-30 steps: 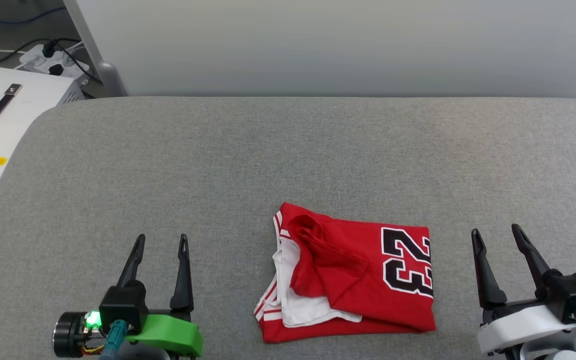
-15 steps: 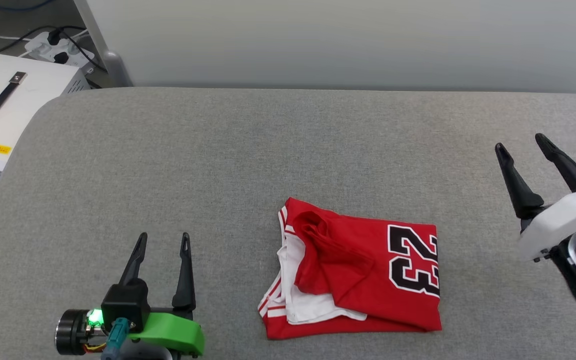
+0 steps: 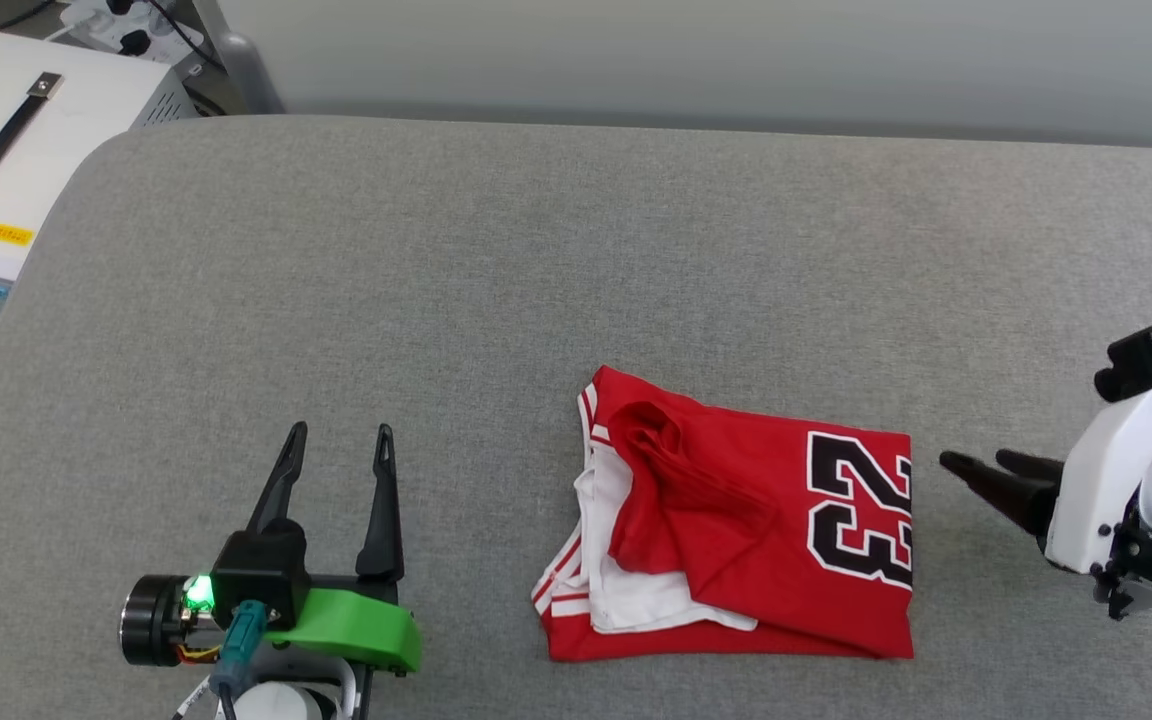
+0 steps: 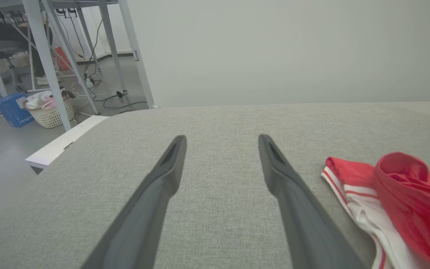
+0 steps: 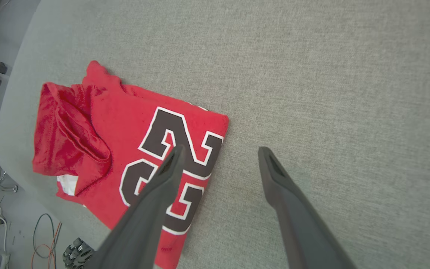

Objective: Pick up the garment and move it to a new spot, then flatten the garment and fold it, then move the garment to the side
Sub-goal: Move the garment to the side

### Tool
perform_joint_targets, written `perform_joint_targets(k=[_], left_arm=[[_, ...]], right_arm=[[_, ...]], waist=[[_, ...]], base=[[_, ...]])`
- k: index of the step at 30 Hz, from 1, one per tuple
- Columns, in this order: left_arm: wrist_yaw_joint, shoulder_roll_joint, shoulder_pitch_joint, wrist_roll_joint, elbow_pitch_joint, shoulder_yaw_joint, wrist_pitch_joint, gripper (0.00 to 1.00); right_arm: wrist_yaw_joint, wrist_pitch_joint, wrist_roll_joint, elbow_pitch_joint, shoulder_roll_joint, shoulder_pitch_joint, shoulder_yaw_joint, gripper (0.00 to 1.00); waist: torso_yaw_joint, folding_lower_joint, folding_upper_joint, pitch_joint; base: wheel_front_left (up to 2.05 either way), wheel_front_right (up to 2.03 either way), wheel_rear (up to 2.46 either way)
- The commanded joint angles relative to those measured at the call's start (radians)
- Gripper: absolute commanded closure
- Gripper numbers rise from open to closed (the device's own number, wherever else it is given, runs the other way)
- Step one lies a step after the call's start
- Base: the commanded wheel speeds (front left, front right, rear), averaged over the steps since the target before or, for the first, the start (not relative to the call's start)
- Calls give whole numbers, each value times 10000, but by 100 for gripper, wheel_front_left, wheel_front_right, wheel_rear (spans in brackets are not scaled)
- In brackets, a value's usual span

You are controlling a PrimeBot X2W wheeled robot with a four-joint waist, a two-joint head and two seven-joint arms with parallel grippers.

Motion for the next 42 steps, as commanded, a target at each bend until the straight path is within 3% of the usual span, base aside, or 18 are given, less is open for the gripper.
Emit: perform_joint_targets(k=[1,8,17,18,19,26,32,42], left_arm=[[-32,-45,-231,-71,-24,-24,-59,0],[-20,-60,-512,-104,-45,-71,-59,0],[-10,-74,-787,-99,23,-188,-59,0],[-6,-75,-800,-103,35,-203,-59,0],[2,-76,-806,-107,47,-213,-59,0],[35,-80,-657,-116,124,-212,-59,0],[55,-82,-510,-103,102,-192,-59,0],[83,-84,-254,-77,-51,-54,-59,0]], right_arm=[[-6,187,144,82,-6,200,150,0],[-6,371,666,458,287,331,844,0],[-6,-516,692,1027,763,-20,2156,0],[-6,-724,667,1042,726,-63,2283,85],[-6,-934,586,1009,629,-126,2458,100],[-6,-2319,169,793,-65,-630,3213,100],[-6,-3518,-916,392,-948,-1274,4042,100],[-6,-3931,-1640,-306,-2229,-1923,4727,100]], waist=[[194,0,-1,264],[420,0,-1,727],[607,0,-1,958],[620,0,-1,955],[630,0,-1,947],[543,0,-1,723],[238,0,-1,454],[-1463,0,-1,404]], base=[[0,0,0],[0,0,0],[0,0,0],[0,0,0],[0,0,0],[0,0,0],[0,0,0],[0,0,0]])
